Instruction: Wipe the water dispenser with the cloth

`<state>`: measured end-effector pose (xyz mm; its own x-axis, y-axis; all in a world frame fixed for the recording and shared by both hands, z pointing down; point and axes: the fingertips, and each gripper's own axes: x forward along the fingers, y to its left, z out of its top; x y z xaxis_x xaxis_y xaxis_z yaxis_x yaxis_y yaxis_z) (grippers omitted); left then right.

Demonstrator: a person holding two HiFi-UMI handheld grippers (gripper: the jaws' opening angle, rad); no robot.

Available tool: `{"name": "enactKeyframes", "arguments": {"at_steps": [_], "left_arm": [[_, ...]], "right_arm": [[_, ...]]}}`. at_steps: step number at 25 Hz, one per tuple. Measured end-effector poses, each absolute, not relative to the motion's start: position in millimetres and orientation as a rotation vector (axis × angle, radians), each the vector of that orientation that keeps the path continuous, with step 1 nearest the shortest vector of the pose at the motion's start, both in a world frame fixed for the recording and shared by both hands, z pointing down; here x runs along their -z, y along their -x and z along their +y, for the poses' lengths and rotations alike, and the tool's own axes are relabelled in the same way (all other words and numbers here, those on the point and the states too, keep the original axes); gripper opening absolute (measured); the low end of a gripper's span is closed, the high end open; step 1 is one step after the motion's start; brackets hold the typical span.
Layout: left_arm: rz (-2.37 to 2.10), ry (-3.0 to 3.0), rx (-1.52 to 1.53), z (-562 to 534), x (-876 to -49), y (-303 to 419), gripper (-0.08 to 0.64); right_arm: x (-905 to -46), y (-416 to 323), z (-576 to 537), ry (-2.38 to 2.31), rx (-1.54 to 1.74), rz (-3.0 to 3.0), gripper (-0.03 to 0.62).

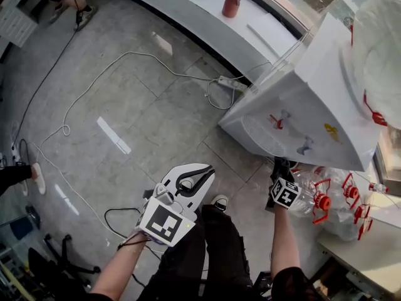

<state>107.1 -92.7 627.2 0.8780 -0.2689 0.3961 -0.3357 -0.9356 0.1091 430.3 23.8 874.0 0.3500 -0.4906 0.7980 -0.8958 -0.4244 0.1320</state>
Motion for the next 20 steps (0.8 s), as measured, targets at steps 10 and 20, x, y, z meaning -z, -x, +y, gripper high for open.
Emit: {"name": "enactKeyframes", "arguments": {"at_steps": [10,20], "left_arm": [[-0.408,-2.882,-0.530,-87.3,-535.0,-125.8,0.029],[-0.370,-2.917,-0.485,-102.2,-441.2,-121.9,0.029]], "right_arm": [[-737.6,-338.8,6.9,-1.949,-0.921,-1.585,0.110],[-554.5,-278.2,-10.6,-2.080,-0.890,-1.803,0.110]]}}
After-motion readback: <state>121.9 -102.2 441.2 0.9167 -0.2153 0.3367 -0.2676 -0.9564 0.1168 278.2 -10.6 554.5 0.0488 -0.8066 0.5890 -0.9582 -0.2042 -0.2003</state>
